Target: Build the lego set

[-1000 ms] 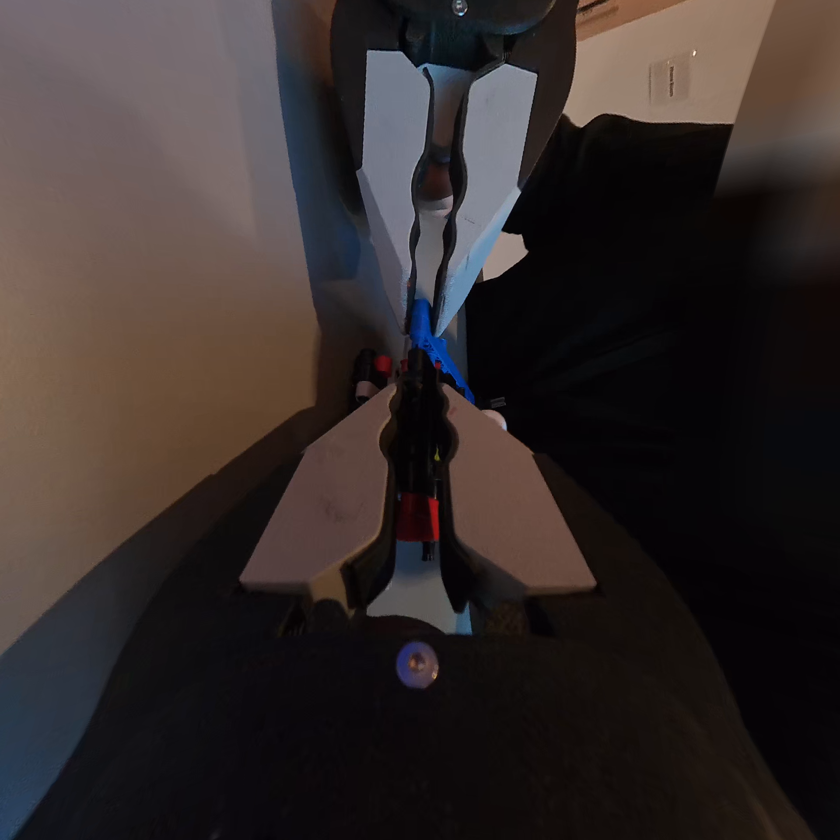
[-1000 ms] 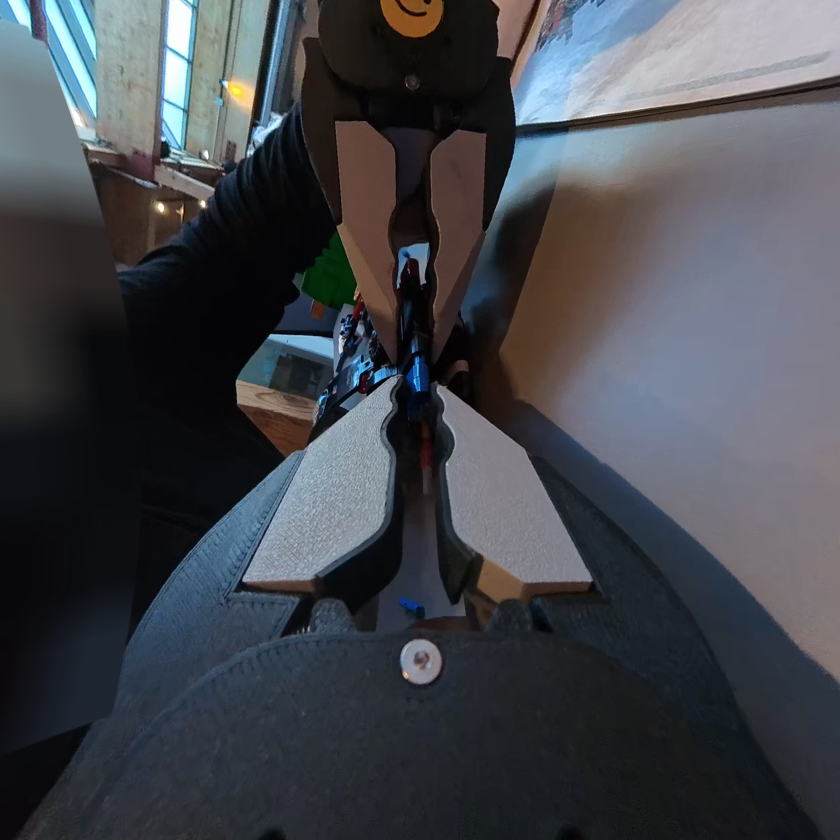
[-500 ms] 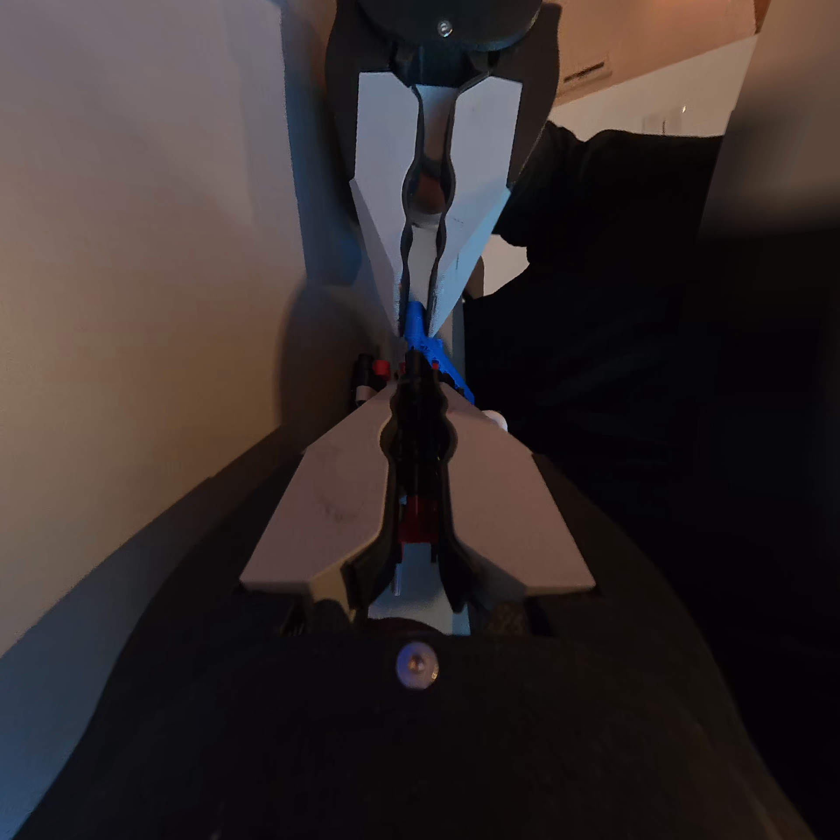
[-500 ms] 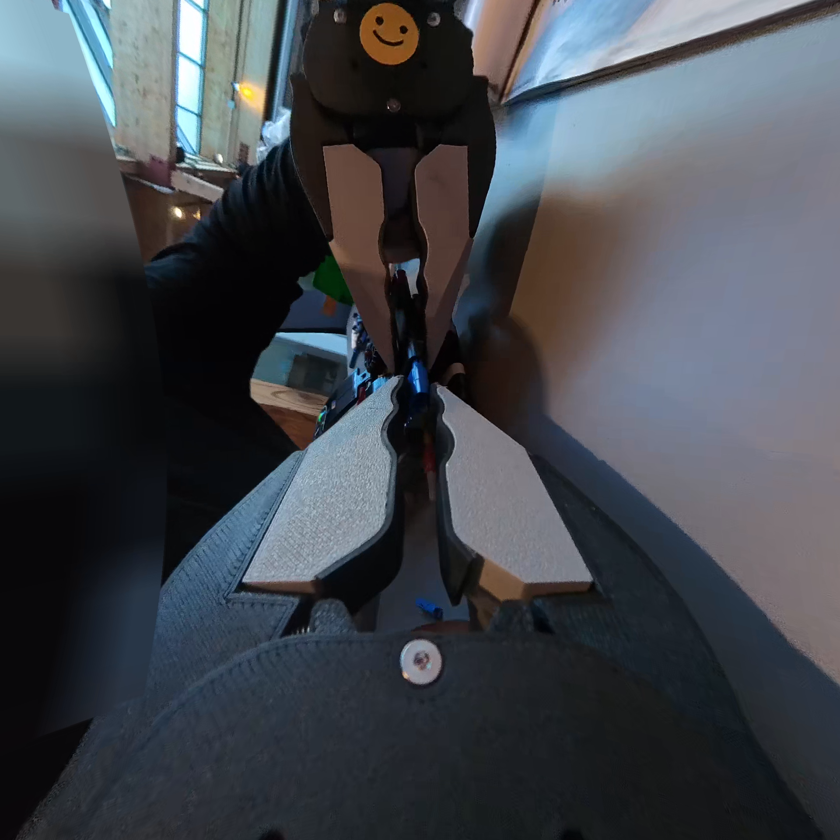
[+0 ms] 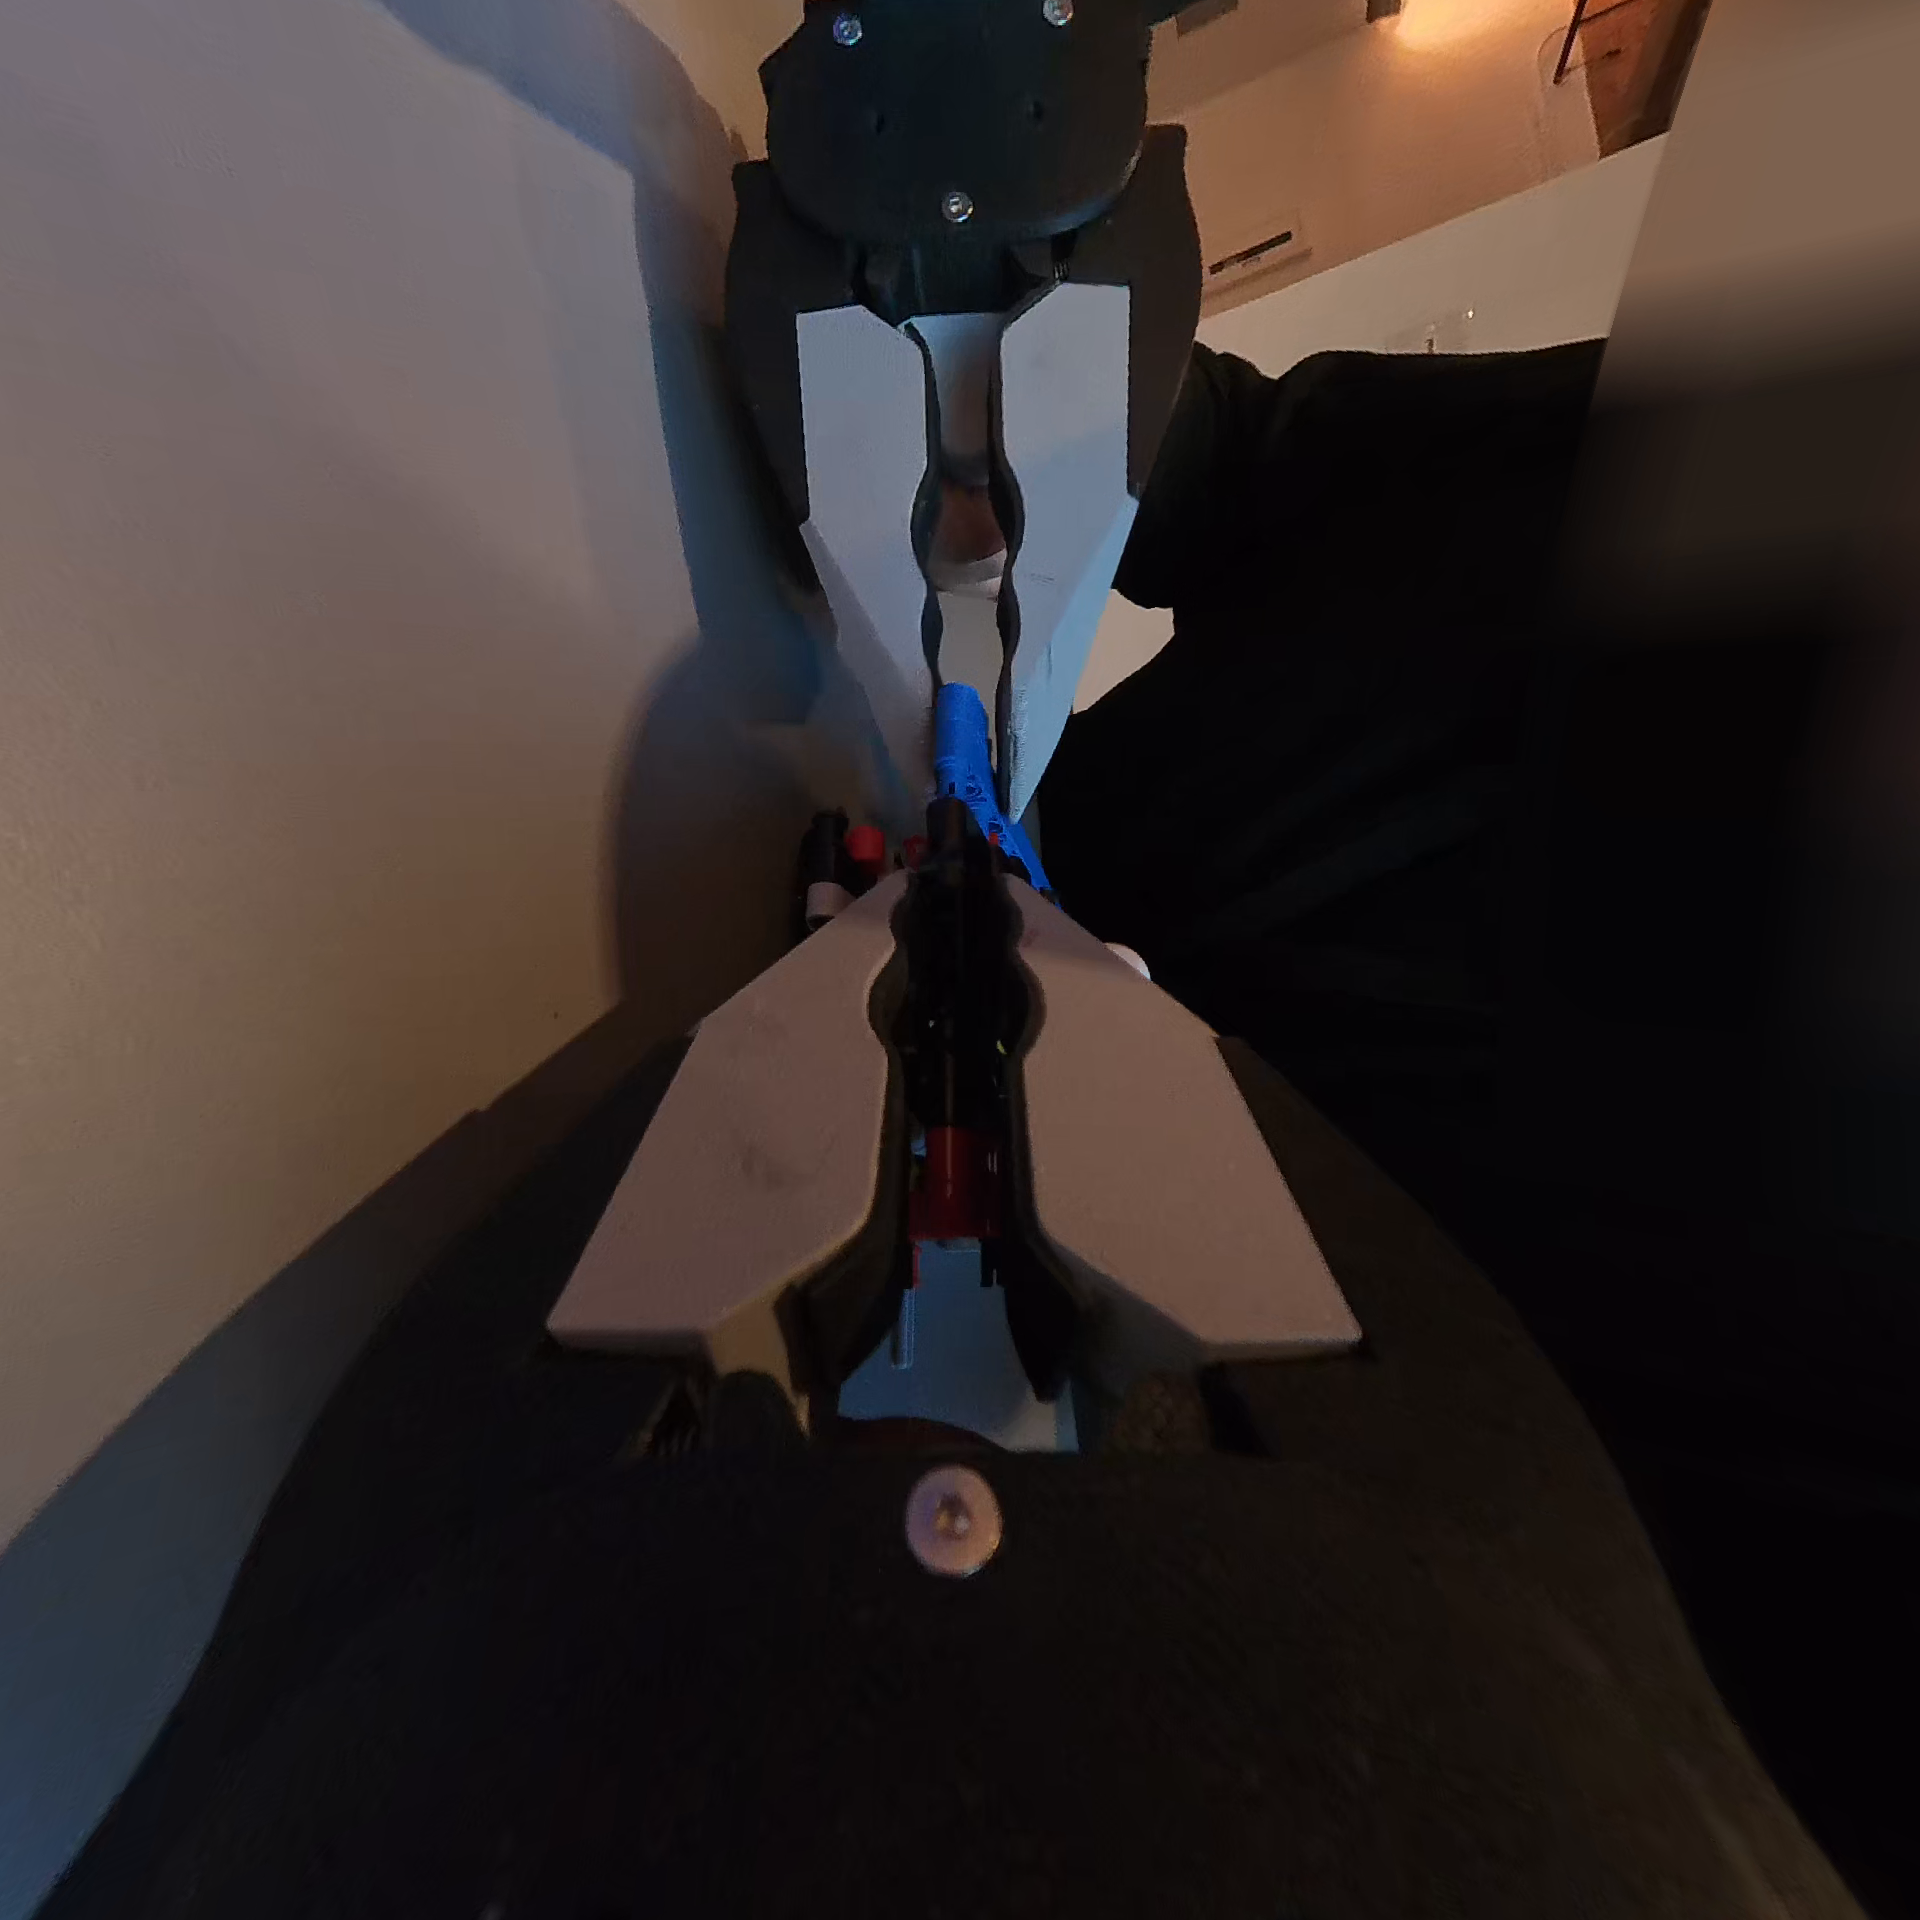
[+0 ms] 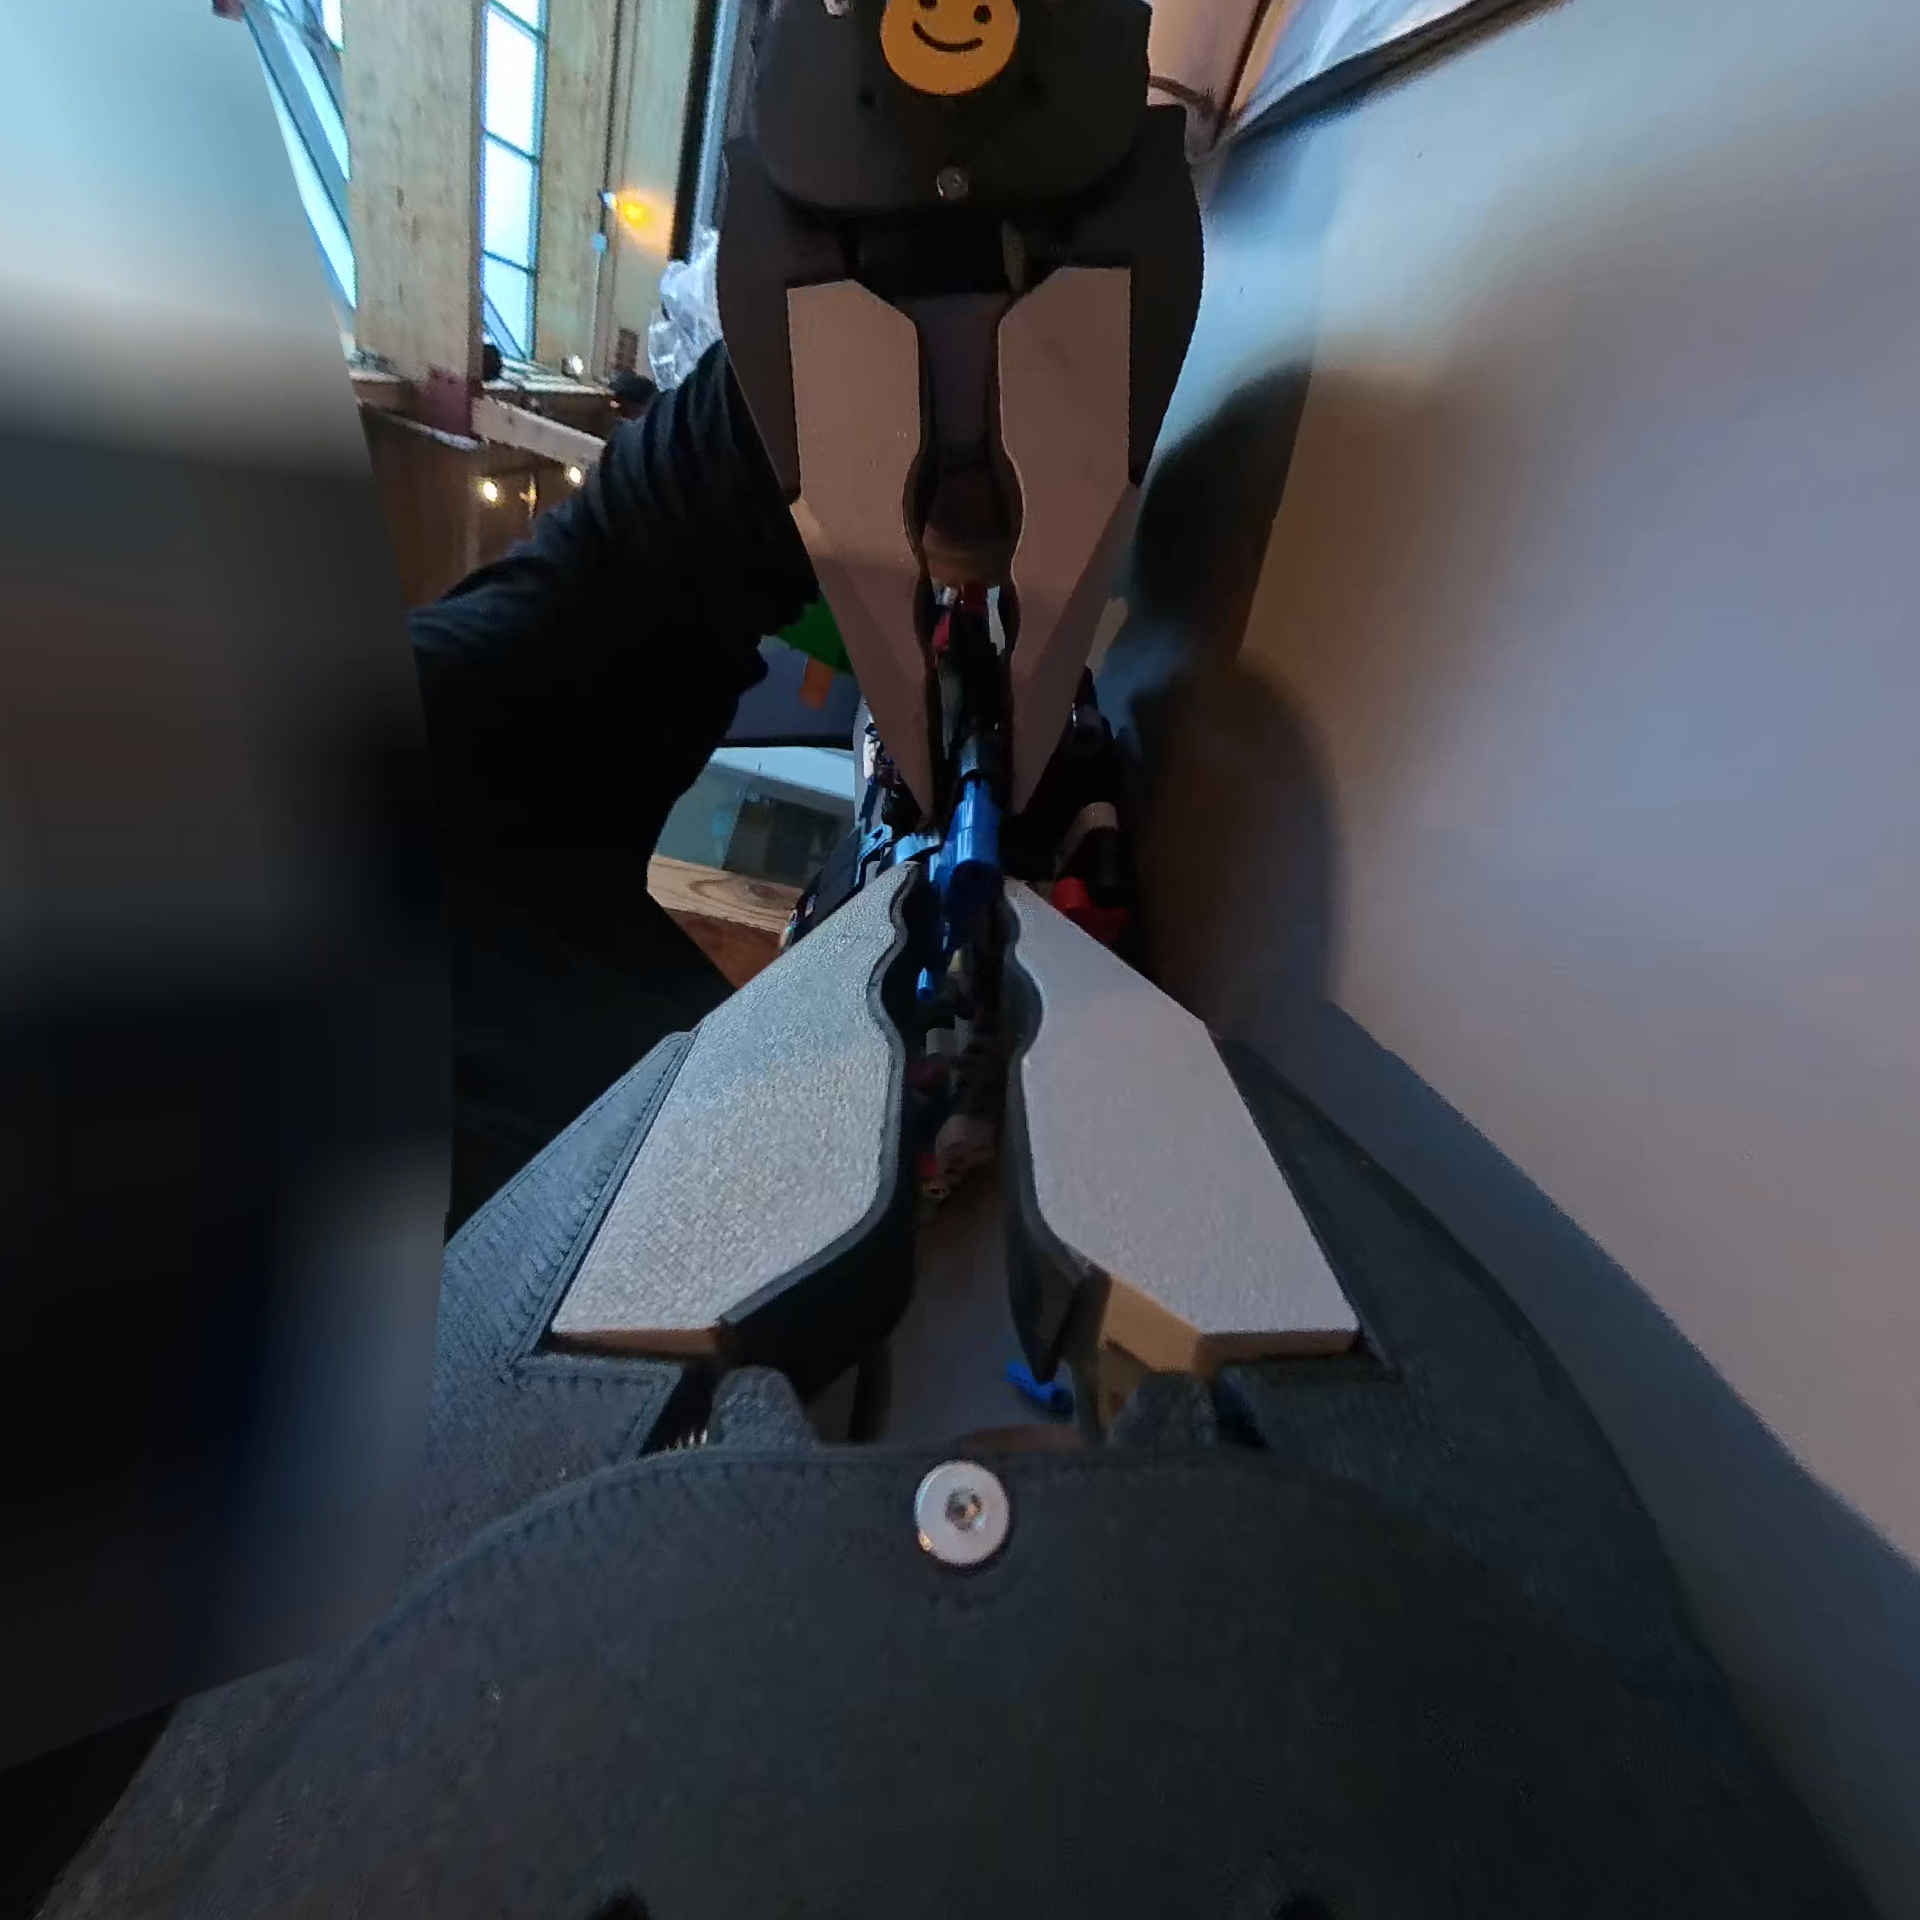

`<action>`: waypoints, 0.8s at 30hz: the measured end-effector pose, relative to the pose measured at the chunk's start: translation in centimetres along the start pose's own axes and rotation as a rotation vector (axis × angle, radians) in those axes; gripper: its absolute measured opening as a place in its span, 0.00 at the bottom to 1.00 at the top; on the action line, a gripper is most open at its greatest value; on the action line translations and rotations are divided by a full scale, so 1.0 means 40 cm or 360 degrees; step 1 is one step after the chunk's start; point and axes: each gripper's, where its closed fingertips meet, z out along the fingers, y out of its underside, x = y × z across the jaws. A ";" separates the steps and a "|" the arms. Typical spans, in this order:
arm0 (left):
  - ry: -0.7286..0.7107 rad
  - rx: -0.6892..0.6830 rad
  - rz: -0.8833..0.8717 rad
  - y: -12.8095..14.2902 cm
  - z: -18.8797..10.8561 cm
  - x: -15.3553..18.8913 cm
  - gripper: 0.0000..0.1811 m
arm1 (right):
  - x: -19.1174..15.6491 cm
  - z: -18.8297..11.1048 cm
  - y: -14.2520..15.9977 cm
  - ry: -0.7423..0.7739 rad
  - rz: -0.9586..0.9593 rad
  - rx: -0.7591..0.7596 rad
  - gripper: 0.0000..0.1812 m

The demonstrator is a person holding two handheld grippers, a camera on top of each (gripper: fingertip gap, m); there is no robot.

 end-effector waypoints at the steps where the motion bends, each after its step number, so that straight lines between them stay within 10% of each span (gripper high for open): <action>1: 0.0000 0.0003 0.0000 -0.001 0.000 0.000 0.05 | -0.002 -0.001 -0.002 -0.0009 -0.0003 0.0008 0.04; 24: -0.0001 0.0059 0.0003 0.001 0.000 -0.005 0.05 | 0.004 0.003 -0.004 -0.0040 0.0272 0.0210 0.03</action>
